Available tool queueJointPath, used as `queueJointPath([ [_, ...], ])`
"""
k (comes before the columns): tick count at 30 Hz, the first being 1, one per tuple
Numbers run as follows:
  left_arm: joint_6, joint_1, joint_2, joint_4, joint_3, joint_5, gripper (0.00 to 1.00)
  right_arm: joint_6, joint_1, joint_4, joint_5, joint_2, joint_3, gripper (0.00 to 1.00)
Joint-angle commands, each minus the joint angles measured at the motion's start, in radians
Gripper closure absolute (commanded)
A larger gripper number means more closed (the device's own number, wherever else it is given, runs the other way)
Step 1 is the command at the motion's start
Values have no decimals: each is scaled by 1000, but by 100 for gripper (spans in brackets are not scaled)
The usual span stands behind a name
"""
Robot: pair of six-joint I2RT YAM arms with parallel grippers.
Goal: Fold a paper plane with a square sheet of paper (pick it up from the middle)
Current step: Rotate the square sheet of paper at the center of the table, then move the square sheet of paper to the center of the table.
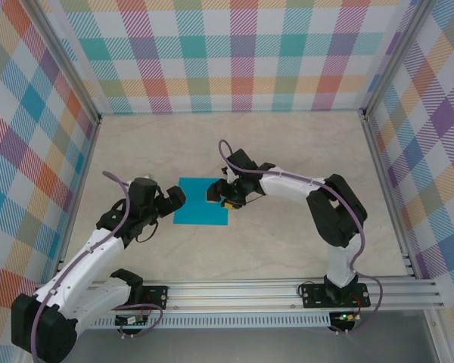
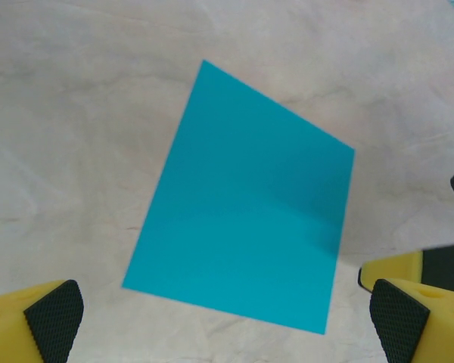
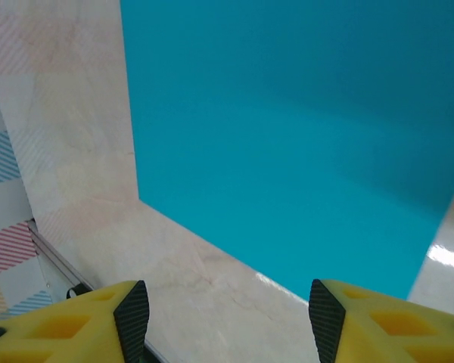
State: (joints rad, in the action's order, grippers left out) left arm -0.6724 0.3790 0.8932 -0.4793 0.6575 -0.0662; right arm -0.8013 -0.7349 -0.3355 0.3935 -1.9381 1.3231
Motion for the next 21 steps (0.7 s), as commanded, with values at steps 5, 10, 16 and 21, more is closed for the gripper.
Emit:
queueJointPath([
  [5,27,-35,-123,-213,20,63,0,-1,-40,-141,0,-174,193,39],
  [10,16,-37,-170,-246,25,126,0,37,-40,-207,-53,-209,211,39],
  [16,19,-37,-190,-282,21,111,0,104,-38,-260,-104,-198,114,42],
  [21,16,-38,-196,-285,4,118,0,177,-34,-312,-193,-141,29,43],
])
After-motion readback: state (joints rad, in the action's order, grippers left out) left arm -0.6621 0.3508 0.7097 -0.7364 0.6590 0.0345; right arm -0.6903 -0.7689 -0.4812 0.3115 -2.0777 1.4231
